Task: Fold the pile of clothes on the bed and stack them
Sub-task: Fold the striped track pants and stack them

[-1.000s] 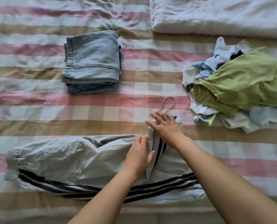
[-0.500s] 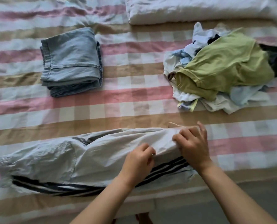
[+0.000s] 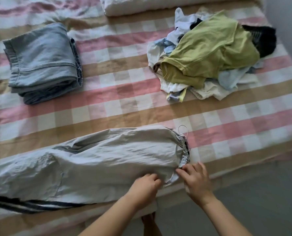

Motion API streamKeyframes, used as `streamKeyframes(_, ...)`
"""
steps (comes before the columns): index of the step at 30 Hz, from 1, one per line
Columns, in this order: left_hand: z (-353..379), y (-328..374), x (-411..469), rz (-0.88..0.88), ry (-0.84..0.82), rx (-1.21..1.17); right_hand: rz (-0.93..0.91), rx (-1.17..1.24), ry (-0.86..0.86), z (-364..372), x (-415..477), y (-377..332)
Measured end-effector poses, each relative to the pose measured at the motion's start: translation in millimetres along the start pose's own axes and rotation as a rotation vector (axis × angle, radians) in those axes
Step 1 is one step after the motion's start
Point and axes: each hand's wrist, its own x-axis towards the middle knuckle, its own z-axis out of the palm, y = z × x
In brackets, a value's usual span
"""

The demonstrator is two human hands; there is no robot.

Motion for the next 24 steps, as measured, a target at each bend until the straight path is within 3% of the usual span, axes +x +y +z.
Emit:
streamKeyframes(2, -16.0, 1.3, 5.2, 0.076, 0.175, -0.103, 0.135, 0.167, 0.072, -9.1, 12.4, -1.9)
streamKeyframes(4, -34.9, -2.9, 18.2, 0.147, 0.529, -0.144, 0.401, 0.338, 0.181, -17.2, 30.1, -2.2)
streamKeyframes(5, -46.7, -7.1, 27.9, 0.129, 0.683, -0.144, 0.548, 0.407, 0.208, -19.2, 39.4, -1.8)
streamKeyframes(7, -73.5, -18.6, 50.2, -0.010, 0.821, -0.139, 0.794, 0.480, 0.119, -17.2, 55.7, -2.3)
streamKeyframes(8, -83.8, -25.1, 61.6, -0.119, 0.791, -0.135, 0.863, 0.466, 0.035, -13.3, 61.1, -2.6)
streamKeyframes(11, -92.7, -44.9, 91.9, -0.345, 0.481, -0.022, 0.920, 0.390, -0.105, -3.2, 65.0, -6.5)
streamKeyframes(13, -89.7, -49.9, 103.9, -0.275, 0.367, 0.040, 0.955, 0.400, -0.072, -0.3, 59.8, -4.4)
streamKeyframes(16, -82.4, -44.6, 120.9, -0.088, 0.365, 0.026, 1.065, 0.508, -0.018, -0.8, 48.4, 1.9)
streamKeyframes(20, -67.9, -31.6, 141.7, -0.154, 0.292, 0.053, 1.081, 0.622, 0.021, 2.1, 45.9, 0.5)
streamKeyframes(24, -71.1, -27.8, 153.8, -0.188, 0.242, 0.184, 1.100, 0.668, -0.058, 5.0, 59.9, 0.8)
